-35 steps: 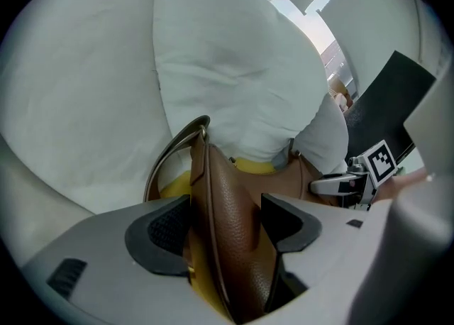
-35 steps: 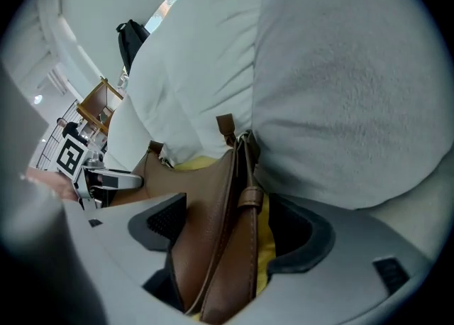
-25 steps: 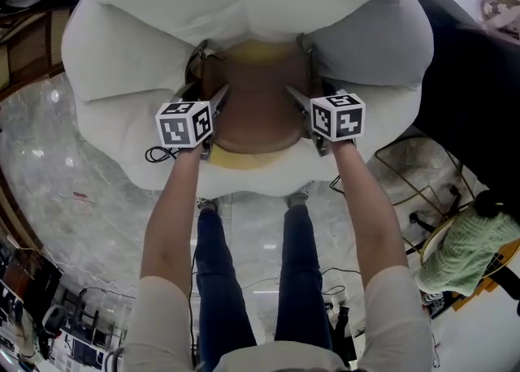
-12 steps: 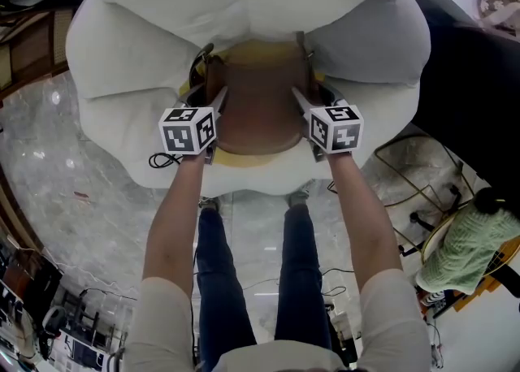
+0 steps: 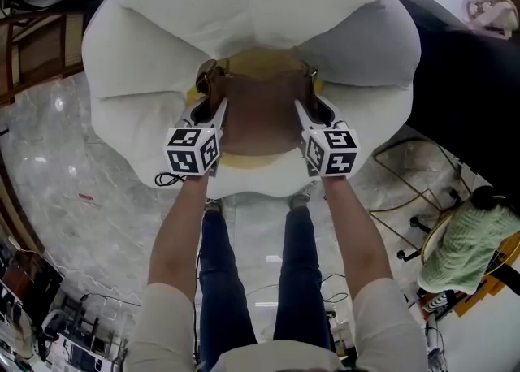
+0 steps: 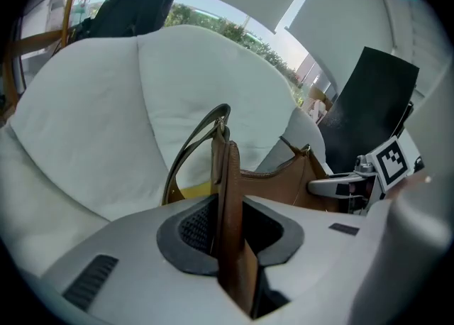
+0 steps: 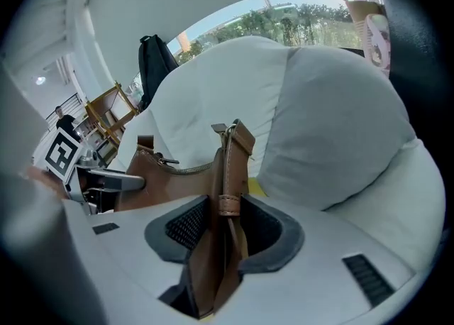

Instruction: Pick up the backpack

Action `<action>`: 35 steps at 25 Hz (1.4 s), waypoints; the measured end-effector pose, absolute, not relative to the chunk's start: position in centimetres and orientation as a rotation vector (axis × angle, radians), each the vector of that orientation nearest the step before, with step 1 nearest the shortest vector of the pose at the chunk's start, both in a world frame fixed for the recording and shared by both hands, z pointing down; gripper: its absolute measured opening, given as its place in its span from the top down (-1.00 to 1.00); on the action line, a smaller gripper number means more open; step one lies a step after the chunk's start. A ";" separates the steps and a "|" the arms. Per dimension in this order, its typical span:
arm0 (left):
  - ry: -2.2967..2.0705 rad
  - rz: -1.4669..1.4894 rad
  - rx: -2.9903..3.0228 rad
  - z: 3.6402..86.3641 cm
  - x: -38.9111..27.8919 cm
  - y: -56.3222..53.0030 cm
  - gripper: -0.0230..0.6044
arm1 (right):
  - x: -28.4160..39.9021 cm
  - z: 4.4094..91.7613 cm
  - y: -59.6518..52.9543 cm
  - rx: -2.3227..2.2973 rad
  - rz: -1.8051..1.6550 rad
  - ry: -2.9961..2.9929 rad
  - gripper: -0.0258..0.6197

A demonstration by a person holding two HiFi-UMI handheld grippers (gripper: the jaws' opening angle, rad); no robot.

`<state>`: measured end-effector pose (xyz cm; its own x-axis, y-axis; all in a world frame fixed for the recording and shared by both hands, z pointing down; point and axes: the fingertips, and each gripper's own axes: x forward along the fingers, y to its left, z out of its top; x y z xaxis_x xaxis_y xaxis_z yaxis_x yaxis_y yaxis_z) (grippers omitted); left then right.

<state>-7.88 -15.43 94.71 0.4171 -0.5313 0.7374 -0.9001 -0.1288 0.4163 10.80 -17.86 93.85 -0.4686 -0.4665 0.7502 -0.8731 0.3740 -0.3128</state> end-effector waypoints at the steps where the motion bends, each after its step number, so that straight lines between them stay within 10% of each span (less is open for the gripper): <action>1: -1.242 0.525 1.820 93.8 -7.9 -15.7 0.60 | 10.8 93.1 -17.9 1.163 0.953 -2.095 0.42; 35: -1.410 0.320 2.090 60.5 -9.2 -18.4 0.63 | 9.5 58.4 -20.0 1.372 0.549 -2.332 0.45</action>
